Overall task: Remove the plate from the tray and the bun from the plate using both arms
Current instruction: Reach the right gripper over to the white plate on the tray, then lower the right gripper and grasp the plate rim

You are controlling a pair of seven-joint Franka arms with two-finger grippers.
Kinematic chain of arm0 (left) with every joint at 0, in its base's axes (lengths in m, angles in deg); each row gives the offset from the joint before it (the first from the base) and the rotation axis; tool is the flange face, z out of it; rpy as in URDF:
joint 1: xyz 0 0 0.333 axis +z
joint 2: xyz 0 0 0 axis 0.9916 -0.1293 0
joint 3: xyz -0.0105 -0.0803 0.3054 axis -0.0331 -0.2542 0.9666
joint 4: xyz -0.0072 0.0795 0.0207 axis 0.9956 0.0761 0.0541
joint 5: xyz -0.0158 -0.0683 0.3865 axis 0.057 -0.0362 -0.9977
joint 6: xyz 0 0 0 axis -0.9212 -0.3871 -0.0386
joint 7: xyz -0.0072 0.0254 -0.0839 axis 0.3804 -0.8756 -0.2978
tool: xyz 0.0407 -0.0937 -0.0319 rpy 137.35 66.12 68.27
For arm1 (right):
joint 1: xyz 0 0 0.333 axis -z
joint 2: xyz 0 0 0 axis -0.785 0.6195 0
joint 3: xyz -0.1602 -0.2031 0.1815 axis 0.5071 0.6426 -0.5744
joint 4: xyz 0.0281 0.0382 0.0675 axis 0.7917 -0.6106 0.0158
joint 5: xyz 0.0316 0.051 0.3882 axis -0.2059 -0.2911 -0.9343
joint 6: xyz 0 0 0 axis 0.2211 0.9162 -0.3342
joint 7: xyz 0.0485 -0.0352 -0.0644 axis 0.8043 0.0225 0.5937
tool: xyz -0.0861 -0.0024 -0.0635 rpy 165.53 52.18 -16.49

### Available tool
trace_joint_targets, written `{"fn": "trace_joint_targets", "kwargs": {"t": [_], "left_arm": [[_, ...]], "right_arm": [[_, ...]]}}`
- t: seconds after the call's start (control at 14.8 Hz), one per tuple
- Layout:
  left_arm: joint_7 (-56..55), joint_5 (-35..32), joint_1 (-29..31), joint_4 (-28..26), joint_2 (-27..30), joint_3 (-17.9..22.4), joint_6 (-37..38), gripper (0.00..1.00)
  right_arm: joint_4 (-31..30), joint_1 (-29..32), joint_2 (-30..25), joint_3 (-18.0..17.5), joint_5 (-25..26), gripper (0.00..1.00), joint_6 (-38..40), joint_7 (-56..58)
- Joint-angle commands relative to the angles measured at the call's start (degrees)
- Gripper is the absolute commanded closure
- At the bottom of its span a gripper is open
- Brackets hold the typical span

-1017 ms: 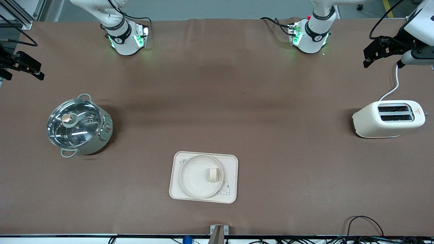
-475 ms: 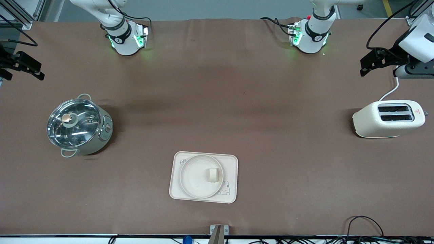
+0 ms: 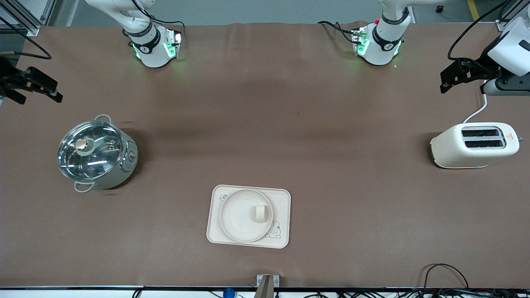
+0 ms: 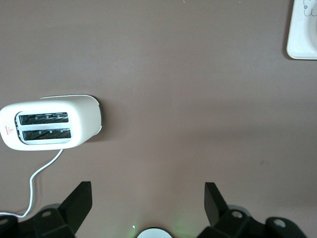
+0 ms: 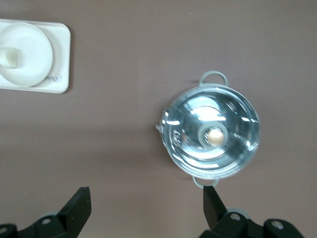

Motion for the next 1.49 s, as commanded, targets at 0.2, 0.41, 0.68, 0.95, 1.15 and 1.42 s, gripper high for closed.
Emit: {"fn": "trace_joint_targets", "kwargs": {"t": [0.2, 0.41, 0.68, 0.95, 1.15, 1.42], "left_arm": [[-0.3, 0.1, 0.4, 1.1, -0.9, -0.1, -0.3, 0.00], [-0.3, 0.1, 0.5, 1.1, -1.4, -0.1, -0.5, 0.00], [-0.3, 0.1, 0.5, 1.0, -1.9, -0.1, -1.0, 0.00], [-0.2, 0.0, 0.5, 1.1, -2.4, 0.2, -1.3, 0.00], [-0.2, 0.1, 0.5, 1.0, -2.4, 0.2, -1.6, 0.00], [0.8, 0.0, 0.5, 0.8, -2.3, 0.3, -1.6, 0.00]], "right_arm": [[0.4, -7.6, 16.8, -0.2, -9.4, 0.00, -16.1, -11.8], [0.6, -13.5, 25.0, -0.3, -10.4, 0.00, -26.8, -19.6], [4.8, -19.2, 36.9, -0.3, -10.9, 0.00, -36.3, -21.7], [12.2, -23.5, 46.6, -0.2, -10.6, 0.00, -43.6, -27.1], [16.8, -24.4, 52.5, -0.2, -10.6, 0.04, -47.8, -27.6], [22.0, -25.3, 57.9, -0.1, -10.5, 0.28, -50.1, -27.8]]}}
